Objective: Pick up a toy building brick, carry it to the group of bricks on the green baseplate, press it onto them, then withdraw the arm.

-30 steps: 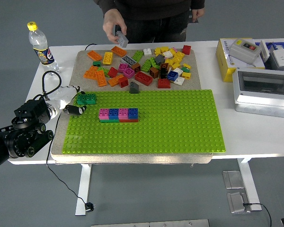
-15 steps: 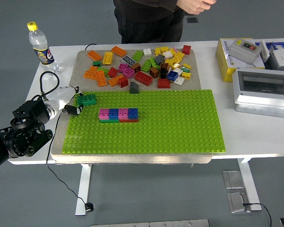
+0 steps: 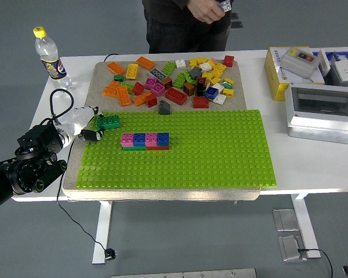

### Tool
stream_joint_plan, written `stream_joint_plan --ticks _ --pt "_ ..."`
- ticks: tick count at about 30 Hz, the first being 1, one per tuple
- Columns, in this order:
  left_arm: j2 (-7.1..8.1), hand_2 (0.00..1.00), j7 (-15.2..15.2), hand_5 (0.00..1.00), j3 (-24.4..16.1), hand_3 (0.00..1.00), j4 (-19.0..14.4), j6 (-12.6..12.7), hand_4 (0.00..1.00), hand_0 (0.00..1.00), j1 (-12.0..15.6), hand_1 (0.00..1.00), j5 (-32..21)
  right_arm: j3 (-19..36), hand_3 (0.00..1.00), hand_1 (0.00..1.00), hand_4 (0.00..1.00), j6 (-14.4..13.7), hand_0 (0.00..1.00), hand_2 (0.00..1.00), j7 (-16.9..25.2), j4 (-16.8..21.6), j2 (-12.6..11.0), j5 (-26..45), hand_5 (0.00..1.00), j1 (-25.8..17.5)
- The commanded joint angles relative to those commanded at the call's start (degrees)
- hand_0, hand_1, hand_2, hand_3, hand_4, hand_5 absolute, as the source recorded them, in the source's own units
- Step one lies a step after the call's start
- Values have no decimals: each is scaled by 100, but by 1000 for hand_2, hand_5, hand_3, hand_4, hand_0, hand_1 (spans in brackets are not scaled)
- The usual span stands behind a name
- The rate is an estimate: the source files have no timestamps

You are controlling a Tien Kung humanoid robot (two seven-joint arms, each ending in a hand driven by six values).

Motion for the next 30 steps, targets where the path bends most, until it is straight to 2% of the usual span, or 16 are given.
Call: stream_joint_plan --ticks 4,5,9,10,11,15,17,21,25,27,30 --pt "11 962 -68 230 16 597 14 50 434 998 16 965 -259 30 659 632 344 -5 668 671 -6 0 -3 -26 849 -6" --pt "18 945 -91 226 8 547 16 68 408 998 20 960 -319 37 659 632 350 -7 668 672 -6 0 -3 -30 851 -9" --pt "86 945 -198 226 -125 547 -26 109 408 998 27 960 -453 103 659 632 350 -15 668 672 -9 0 -8 -82 851 -20" --pt "103 945 -215 226 -159 547 -44 112 408 998 30 960 -459 120 659 632 350 -17 668 672 -10 0 -9 -94 851 -22" --pt "123 935 -234 211 -205 526 -70 116 469 998 35 953 -453 144 659 632 350 -19 668 672 -11 0 -11 -112 851 -26" --pt "261 935 -246 211 -555 526 -317 76 469 998 97 953 -244 348 659 632 350 -40 668 672 -29 0 -21 -293 851 -46" --pt "374 948 -202 205 -761 522 -533 49 495 998 160 962 -34 466 660 633 361 -53 668 666 -39 0 -28 -396 848 -58" --pt "716 948 18 205 -1237 522 -1079 -26 495 998 387 962 459 691 660 633 361 -81 668 666 -48 0 -52 -572 848 -93" --pt "1098 956 464 197 -1753 516 -1793 -248 515 998 703 967 1003 943 661 632 361 -108 667 660 -58 0 -80 -762 845 -132" --pt "1226 956 715 197 -1989 516 -2221 -424 515 998 816 967 1271 1085 661 632 361 -120 667 660 -73 0 -96 -877 845 -146" --pt "1278 957 1070 196 -2189 522 -2776 -687 516 998 877 966 1602 1278 661 634 362 -139 667 661 -104 0 -110 -1063 847 -156"
